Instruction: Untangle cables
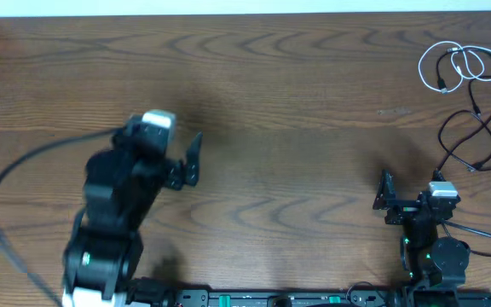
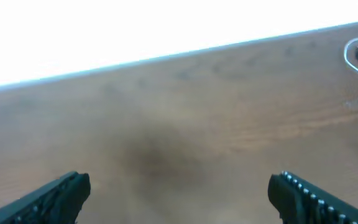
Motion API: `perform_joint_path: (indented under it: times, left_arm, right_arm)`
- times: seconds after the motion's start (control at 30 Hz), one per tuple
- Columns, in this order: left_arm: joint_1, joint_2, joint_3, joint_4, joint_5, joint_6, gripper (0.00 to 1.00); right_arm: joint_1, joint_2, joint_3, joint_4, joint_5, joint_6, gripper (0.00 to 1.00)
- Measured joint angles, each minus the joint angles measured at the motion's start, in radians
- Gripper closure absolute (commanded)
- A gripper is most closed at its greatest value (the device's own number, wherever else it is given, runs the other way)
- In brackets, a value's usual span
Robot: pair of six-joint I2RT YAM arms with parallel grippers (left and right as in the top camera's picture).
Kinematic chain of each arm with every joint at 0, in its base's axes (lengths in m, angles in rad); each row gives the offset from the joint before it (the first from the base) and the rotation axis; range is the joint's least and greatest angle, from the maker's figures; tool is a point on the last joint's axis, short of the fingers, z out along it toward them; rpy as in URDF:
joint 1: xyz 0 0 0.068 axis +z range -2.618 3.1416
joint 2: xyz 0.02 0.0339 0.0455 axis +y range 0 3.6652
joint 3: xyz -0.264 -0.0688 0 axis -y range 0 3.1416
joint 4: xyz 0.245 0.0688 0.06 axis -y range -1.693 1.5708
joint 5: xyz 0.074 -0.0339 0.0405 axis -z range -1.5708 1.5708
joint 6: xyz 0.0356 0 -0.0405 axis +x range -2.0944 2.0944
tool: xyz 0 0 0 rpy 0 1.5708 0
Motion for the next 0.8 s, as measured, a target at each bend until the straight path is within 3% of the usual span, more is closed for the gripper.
perform_joint_path:
  times: [0.2,0.47,0.8]
  left_arm:
    - [0.071,-0.206,-0.220,0.216,0.011,0.076,0.03]
    - [0.133,-0.385,-0.495,0.394,0.014,0.043,0.03]
    - [0.134,-0.580,-0.686,0.435,-0.016,-0.011,0.03]
  right_arm:
    - [0.000,0.000,0.000,0.000,0.000,0.000,0.01]
    - [0.000,0.000,0.000,0.000,0.000,0.000,0.01]
    - [0.000,0.000,0.000,0.000,0.000,0.000,0.01]
